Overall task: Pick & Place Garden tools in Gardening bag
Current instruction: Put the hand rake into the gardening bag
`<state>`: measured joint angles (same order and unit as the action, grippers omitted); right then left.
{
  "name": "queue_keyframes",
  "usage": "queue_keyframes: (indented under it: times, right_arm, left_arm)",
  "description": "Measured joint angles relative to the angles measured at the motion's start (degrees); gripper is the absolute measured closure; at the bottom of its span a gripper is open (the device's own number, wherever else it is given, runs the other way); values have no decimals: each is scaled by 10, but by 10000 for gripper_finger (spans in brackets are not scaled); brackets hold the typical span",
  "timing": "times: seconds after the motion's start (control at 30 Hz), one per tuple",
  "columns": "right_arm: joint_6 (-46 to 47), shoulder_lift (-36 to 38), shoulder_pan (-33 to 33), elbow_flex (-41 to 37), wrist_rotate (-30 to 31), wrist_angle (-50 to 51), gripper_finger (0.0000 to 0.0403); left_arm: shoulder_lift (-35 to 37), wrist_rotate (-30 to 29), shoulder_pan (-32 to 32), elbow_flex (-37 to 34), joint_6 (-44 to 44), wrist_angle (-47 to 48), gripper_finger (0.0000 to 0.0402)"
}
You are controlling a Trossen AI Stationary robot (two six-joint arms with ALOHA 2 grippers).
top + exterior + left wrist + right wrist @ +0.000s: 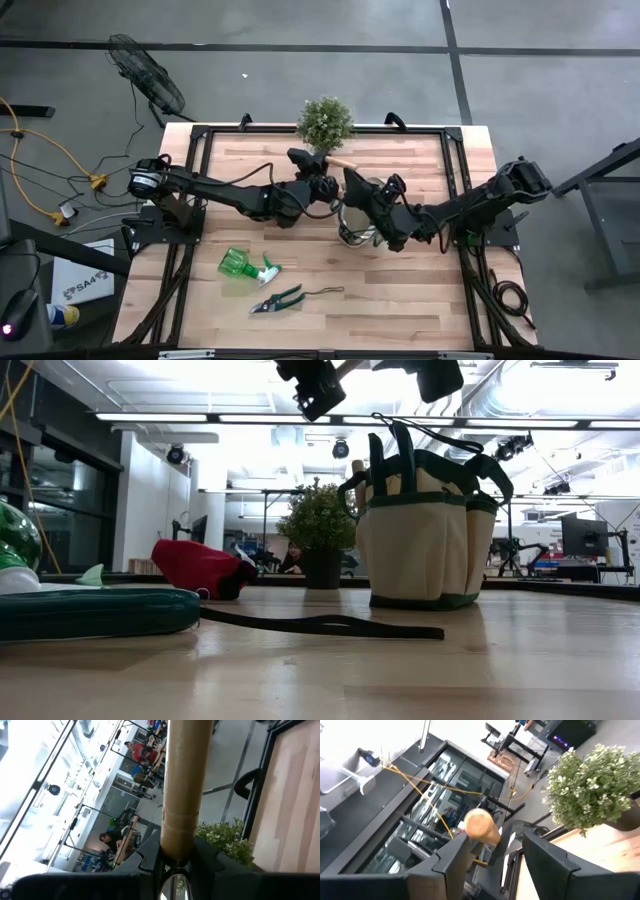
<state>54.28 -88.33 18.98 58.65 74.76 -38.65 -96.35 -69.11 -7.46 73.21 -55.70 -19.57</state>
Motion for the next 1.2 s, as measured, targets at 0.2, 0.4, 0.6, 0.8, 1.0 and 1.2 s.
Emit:
queue_keyframes:
  times: [0.2, 0.4, 0.6, 0.8, 1.0, 1.2]
  right_arm:
    - [18, 0, 0, 0, 26, -8, 225]
    - [34, 0, -4, 0, 31, -11, 225]
    - [58, 0, -4, 0, 46, -11, 227]
    - [61, 0, -4, 0, 42, -11, 256]
    - [61, 0, -4, 0, 31, -11, 302]
    - [55, 0, -7, 0, 21, -8, 336]
  left_arm:
    - [0, 7, 0, 0, -8, 4, 345]
    - [0, 8, 0, 0, -26, 5, 345]
    - [0, 6, 0, 0, -46, 4, 345]
    - [0, 3, 0, 0, -47, 25, 345]
    - [0, 4, 0, 0, -45, 32, 345]
    - [1, 0, 0, 0, -46, 32, 345]
